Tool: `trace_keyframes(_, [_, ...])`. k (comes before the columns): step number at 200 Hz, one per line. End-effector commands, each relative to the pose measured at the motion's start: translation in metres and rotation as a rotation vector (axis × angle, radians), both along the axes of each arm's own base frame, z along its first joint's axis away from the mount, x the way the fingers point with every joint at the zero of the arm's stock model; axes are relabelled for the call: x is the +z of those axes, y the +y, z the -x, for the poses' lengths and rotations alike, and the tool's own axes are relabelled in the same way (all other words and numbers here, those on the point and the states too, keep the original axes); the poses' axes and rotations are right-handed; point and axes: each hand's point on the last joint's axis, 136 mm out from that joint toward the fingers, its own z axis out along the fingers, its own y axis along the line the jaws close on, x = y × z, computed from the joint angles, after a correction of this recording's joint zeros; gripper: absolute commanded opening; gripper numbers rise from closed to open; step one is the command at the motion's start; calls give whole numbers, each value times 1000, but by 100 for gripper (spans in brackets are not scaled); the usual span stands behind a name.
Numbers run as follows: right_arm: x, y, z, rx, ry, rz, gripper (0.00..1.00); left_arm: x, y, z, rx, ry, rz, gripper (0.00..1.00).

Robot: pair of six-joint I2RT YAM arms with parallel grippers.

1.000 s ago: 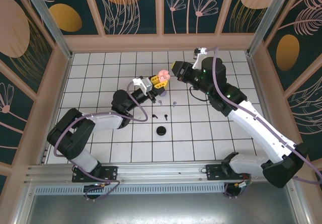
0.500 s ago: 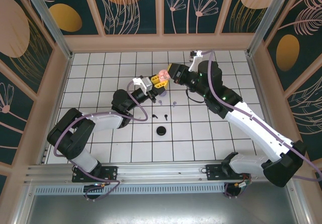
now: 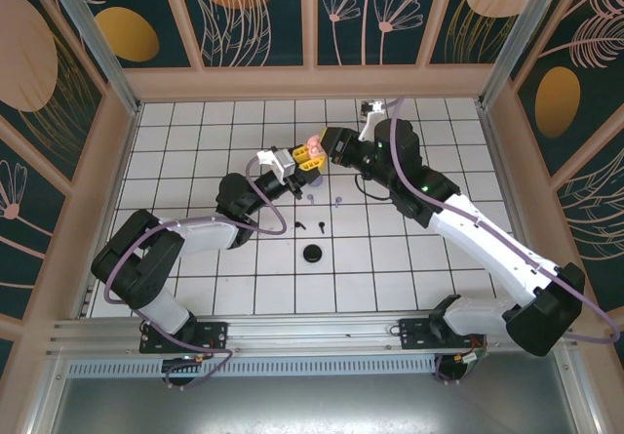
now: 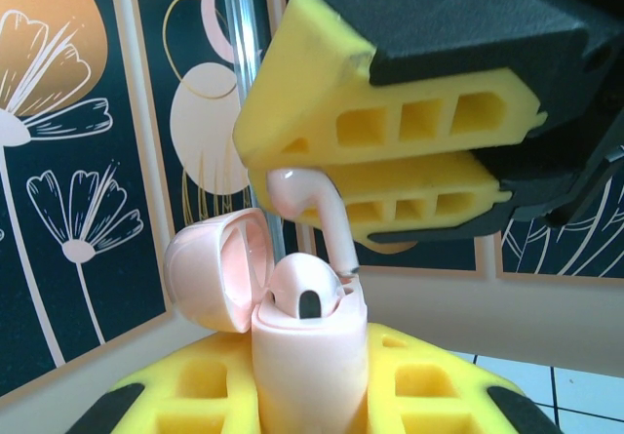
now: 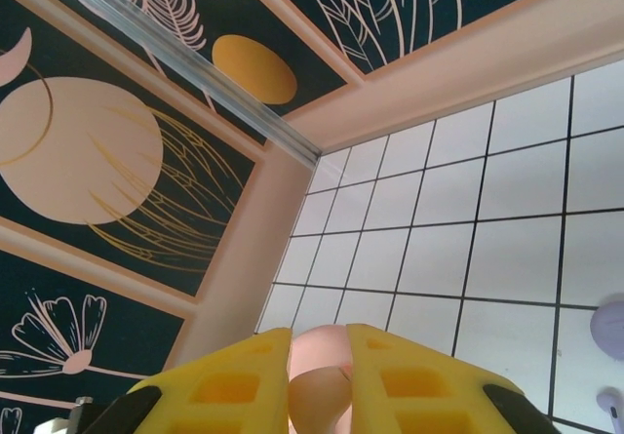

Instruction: Insert wireless bluetooth earbuds into charging case

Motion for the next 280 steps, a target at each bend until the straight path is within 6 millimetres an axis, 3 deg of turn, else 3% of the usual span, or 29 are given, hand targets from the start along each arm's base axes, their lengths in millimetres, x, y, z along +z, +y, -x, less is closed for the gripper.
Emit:
trace_keyframes(1, [-3,5,0,2,2,-17,19,22,1,8,-25,-51,44,0])
trace_keyframes(60, [-19,2,-3,-23,26,2,18,23,1,10,-31,-53,47,0])
trace_keyframes(170, [-18,16,-4,-36,45,-56,17,21,2,11,-29,-49,53,0])
trace_keyframes(280, [-59,21,16,-130,24,164,17,28,5,12,-16,-58,71,0])
